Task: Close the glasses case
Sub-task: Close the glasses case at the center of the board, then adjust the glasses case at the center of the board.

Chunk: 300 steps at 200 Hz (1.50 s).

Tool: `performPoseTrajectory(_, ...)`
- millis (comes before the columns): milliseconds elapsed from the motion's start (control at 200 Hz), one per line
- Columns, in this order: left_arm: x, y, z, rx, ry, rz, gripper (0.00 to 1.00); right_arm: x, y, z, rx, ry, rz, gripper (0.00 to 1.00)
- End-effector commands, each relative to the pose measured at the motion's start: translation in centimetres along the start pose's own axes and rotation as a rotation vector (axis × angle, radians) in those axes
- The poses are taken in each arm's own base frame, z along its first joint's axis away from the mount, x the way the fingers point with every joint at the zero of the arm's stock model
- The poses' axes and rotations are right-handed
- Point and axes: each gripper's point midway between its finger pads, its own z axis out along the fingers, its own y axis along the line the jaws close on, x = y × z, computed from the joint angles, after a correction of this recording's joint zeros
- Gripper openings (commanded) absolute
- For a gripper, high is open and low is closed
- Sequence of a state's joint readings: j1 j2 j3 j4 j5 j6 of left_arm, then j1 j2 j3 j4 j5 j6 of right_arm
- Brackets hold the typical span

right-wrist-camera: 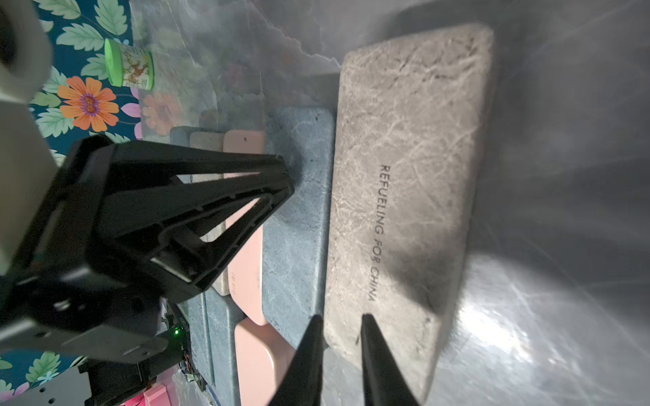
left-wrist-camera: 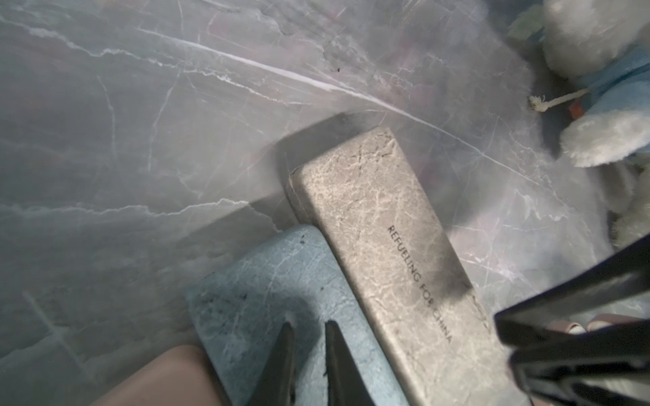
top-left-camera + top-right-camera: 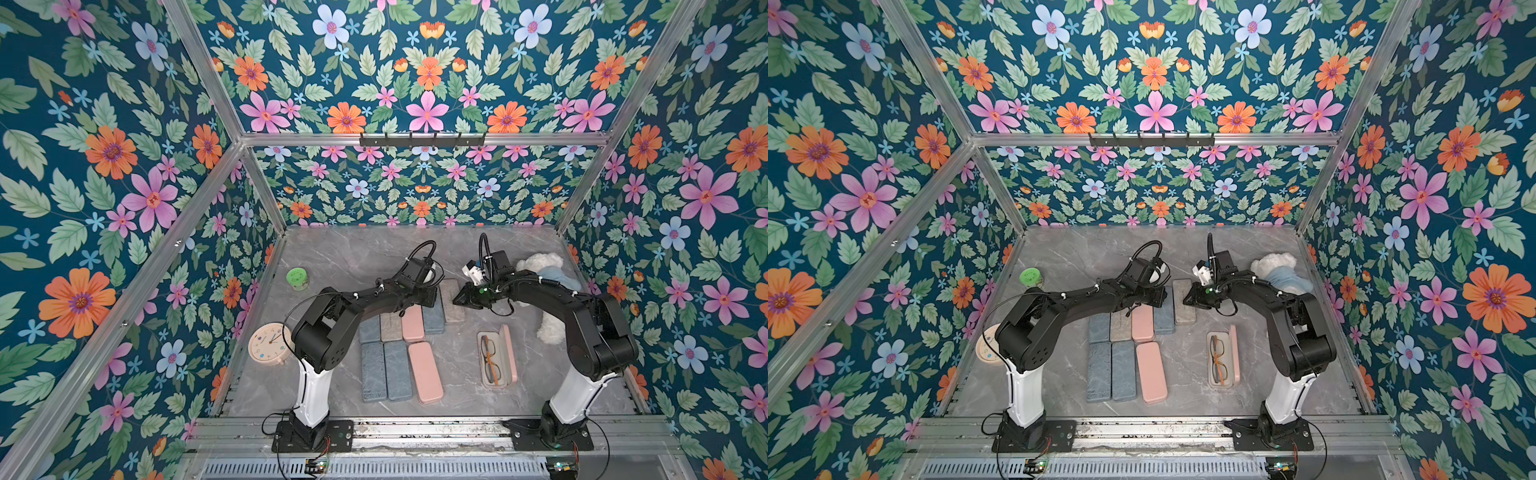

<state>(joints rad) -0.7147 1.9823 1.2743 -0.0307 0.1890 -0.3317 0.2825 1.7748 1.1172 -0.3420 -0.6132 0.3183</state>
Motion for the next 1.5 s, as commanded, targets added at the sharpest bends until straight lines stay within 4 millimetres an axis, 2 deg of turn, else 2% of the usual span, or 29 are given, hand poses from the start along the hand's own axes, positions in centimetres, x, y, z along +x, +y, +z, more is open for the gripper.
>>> performPoseTrajectory(0,1.4,0.1,0.3,0.001,0.054,-0.003,0.20,0.5,-0.4,0.2,0.021,0.024,-0.003,0.22)
performPoseTrajectory(245,1.2,0.1,0.1,0.003,0.049,-0.004,0.20,0.4,0.2,-0.2,0.010,0.013,-0.016,0.23)
performPoseTrajectory(400,0.8,-0.4,-0.4,0.023,0.024,-0.001,0.20,0.0,1.8,-1.8,-0.022,-0.028,-0.043,0.25)
performPoseTrajectory(455,0.3,-0.7,-0.9,0.038,-0.003,0.002,0.21,-0.1,2.1,-2.6,-0.017,-0.048,-0.045,0.31)
performPoseTrajectory(485,-0.1,-0.9,-1.4,0.046,-0.026,0.003,0.22,-0.4,3.0,-4.0,-0.016,-0.087,-0.066,0.34)
performPoseTrajectory(615,-2.0,-2.1,-3.8,0.093,-0.132,0.018,0.30,0.1,3.9,-7.5,0.033,-0.166,-0.052,0.55)
performPoseTrajectory(735,-3.3,-3.8,-6.0,0.176,-0.209,0.027,0.46,2.4,3.2,-11.4,0.147,-0.240,-0.013,0.77)
performPoseTrajectory(825,-3.3,-5.1,-6.5,0.219,-0.206,0.043,0.55,4.7,2.5,-14.5,0.224,-0.305,0.023,0.92)
performPoseTrajectory(890,-2.5,-5.9,-6.5,0.221,-0.177,0.057,0.57,6.5,2.0,-16.2,0.249,-0.339,0.054,0.97)
performPoseTrajectory(960,-1.0,-6.7,-6.4,0.225,-0.137,0.063,0.58,8.6,1.6,-17.0,0.270,-0.337,0.084,1.00)
performPoseTrajectory(1120,3.5,-8.8,-6.5,0.209,-0.042,0.081,0.55,12.3,-0.7,-16.2,0.305,-0.286,0.171,1.00)
performPoseTrajectory(1275,7.3,-10.2,-6.7,0.212,0.033,0.039,0.39,13.2,-0.8,-15.8,0.271,-0.289,0.218,1.00)
performPoseTrajectory(1395,10.1,-11.9,-7.1,0.231,0.074,0.034,0.36,14.0,-0.8,-14.9,0.231,-0.270,0.243,1.00)
performPoseTrajectory(1495,12.4,-12.7,-7.2,0.222,0.116,0.039,0.33,15.0,-1.6,-14.1,0.238,-0.250,0.266,1.00)
